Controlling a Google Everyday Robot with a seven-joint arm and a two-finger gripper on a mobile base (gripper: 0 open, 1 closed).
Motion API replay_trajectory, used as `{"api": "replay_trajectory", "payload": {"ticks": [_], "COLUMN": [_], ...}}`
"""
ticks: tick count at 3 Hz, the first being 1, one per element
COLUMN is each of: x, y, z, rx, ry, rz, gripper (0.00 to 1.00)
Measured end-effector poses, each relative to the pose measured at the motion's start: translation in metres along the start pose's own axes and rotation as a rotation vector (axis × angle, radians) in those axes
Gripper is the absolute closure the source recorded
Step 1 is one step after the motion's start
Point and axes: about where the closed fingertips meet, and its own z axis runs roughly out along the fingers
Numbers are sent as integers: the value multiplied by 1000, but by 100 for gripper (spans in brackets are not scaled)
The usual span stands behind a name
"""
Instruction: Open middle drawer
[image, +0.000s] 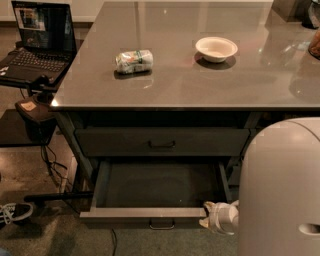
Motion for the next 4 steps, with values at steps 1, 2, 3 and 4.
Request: {"api": "replay_trajectory", "payload": {"ticks": [1, 2, 3, 4], "x": [1, 8, 16, 18], "y": [2, 10, 42, 46], "z": [-5, -14, -41, -42], "rx": [0, 5, 58, 52], "ry": [23, 35, -5, -6], "rz": [-18, -21, -38, -44], "gripper": [100, 100, 100, 100]}}
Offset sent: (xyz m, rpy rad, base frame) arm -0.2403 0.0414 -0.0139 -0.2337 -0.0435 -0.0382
